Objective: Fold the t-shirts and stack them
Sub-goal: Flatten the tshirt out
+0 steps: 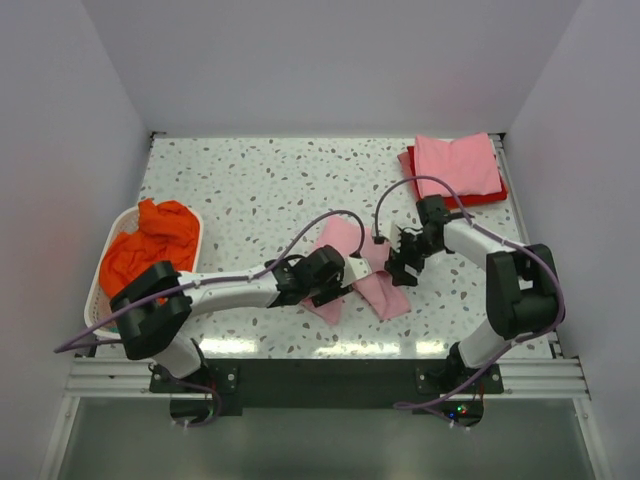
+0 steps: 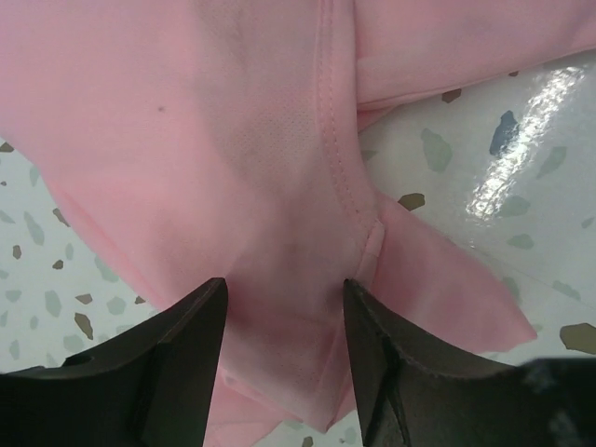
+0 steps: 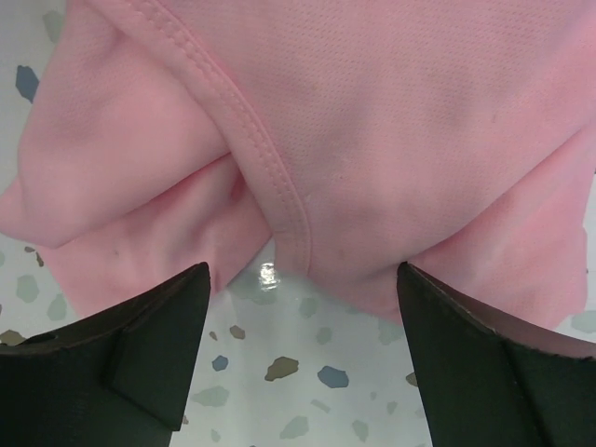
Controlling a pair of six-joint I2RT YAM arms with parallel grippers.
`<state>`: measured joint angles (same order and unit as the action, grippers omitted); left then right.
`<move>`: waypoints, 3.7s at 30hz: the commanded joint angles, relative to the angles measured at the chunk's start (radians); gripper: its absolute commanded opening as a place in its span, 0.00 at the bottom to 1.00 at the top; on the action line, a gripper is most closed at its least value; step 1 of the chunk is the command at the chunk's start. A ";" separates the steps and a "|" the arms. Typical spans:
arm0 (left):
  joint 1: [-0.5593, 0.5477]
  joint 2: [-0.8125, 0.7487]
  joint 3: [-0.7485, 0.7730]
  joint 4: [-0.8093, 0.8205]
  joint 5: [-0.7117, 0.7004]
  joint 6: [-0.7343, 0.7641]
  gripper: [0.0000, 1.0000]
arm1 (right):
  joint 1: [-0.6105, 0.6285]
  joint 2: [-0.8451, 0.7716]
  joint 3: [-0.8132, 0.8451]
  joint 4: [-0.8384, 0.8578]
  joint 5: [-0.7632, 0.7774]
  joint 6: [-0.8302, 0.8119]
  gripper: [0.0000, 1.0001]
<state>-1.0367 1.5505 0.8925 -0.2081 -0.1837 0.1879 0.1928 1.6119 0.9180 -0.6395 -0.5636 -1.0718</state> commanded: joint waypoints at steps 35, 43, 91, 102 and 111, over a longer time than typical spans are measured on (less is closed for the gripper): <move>-0.190 -0.158 0.665 -0.069 0.395 -0.108 0.00 | -0.072 -0.504 0.782 -0.198 0.419 0.345 0.00; -0.281 -0.213 0.791 0.007 0.302 -0.163 0.00 | -0.067 -0.266 1.288 -0.313 0.248 0.453 0.00; 0.633 -0.314 -0.003 0.076 0.323 -0.473 0.78 | 0.071 -0.093 0.050 -0.186 0.252 0.395 0.74; 0.633 -0.083 -0.118 0.090 0.388 -0.602 0.67 | 0.079 -0.010 0.033 -0.111 0.303 0.408 0.65; 0.615 -0.082 -0.197 0.056 0.356 -0.708 0.61 | 0.080 0.035 0.012 -0.061 0.370 0.397 0.55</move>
<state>-0.4194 1.4818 0.7315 -0.1860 0.1635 -0.4480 0.2684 1.6192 0.9360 -0.7246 -0.2176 -0.6659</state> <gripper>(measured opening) 0.619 0.569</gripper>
